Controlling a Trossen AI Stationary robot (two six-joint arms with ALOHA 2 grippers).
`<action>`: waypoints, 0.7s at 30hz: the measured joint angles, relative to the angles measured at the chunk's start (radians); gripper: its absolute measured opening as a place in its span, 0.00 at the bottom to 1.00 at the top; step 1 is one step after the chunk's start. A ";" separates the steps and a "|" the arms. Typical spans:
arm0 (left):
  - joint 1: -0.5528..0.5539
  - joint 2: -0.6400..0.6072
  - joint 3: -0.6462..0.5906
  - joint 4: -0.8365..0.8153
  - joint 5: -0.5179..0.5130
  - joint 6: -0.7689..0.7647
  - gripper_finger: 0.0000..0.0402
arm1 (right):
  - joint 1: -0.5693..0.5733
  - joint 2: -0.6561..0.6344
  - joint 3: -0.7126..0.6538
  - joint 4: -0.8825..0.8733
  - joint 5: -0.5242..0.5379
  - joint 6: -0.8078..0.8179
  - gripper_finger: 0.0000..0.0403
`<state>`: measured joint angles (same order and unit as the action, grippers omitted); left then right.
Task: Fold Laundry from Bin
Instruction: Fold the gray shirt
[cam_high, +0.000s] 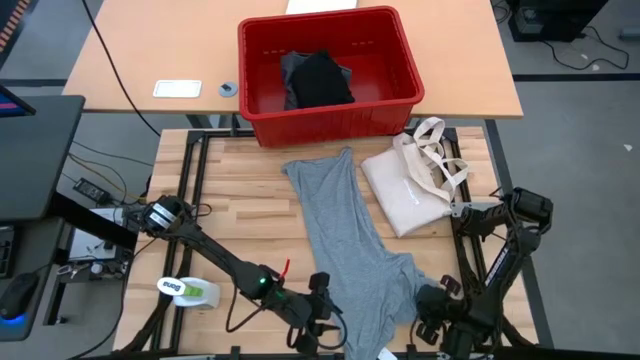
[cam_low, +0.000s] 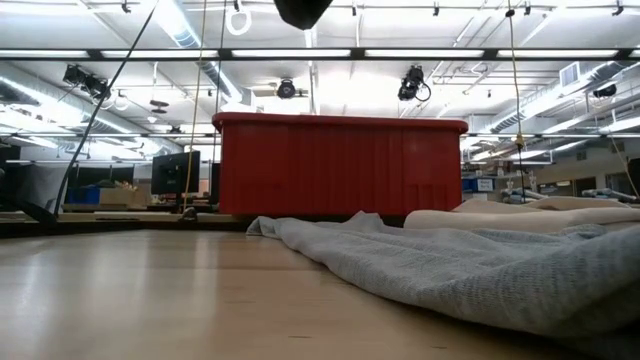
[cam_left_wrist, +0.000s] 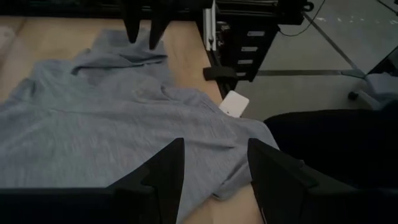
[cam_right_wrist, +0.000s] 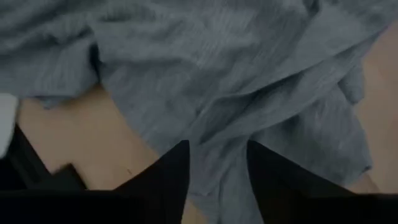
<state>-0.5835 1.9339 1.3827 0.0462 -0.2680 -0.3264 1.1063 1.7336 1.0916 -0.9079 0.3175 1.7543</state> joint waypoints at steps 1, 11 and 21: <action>0.000 0.000 0.000 0.001 0.000 0.000 0.46 | -0.009 0.000 0.000 -0.002 0.010 0.017 0.45; 0.003 0.000 0.000 -0.040 -0.001 0.000 0.46 | -0.107 0.000 -0.035 -0.017 -0.091 0.040 0.48; -0.011 0.000 0.000 -0.126 -0.001 -0.003 0.46 | -0.055 -0.002 -0.049 -0.178 -0.332 0.075 0.48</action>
<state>-0.5947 1.9335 1.3830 -0.0793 -0.2687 -0.3297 1.0509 1.7313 1.0430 -1.0858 -0.0143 1.8292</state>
